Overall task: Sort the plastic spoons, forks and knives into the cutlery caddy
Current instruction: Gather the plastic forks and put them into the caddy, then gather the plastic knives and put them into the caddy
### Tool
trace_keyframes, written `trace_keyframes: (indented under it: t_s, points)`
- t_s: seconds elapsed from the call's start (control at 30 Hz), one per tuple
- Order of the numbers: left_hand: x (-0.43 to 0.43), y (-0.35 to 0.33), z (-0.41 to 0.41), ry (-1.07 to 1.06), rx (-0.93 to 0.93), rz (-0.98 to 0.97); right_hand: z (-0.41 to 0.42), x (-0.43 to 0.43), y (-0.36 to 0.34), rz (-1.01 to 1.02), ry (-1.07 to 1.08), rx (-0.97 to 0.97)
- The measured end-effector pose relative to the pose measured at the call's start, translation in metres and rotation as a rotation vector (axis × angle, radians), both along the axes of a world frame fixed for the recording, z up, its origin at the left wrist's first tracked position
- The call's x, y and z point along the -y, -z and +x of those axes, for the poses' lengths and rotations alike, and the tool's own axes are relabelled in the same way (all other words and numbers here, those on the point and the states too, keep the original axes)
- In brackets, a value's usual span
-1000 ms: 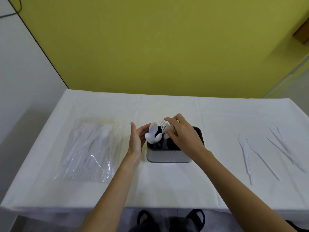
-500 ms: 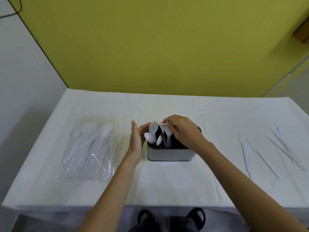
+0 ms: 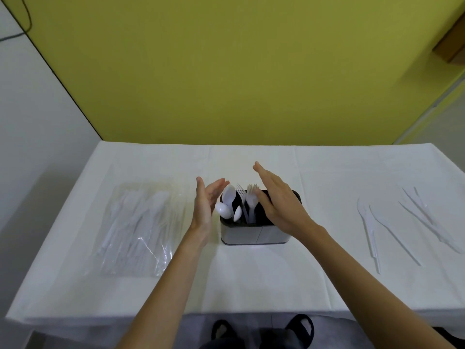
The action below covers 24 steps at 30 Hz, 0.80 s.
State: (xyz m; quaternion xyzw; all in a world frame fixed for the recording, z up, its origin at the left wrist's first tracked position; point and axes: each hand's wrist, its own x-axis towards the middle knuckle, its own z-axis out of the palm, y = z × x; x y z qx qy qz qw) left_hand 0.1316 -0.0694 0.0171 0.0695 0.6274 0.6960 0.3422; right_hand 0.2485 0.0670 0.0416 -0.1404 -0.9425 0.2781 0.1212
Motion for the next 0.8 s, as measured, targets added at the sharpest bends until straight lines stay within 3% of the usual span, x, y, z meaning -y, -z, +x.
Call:
trace_keyframes:
  t_s: [0.17,0.33,0.53,0.8]
  points:
    - [-0.031,-0.044,-0.015,-0.015,-0.219,0.04,0.027,-0.021,-0.01,-0.126,0.141,-0.112]
    - [-0.093,-0.079,0.01,0.166,-0.428,0.035,0.084,-0.061,-0.008,-0.139,0.36,-0.172]
    - [-0.174,-0.076,0.083,0.364,-0.459,-0.004,0.169,-0.116,0.008,-0.14,0.564,-0.148]
    - [-0.257,0.007,0.169,0.527,-0.445,-0.409,0.262,-0.198,0.062,-0.209,0.694,0.083]
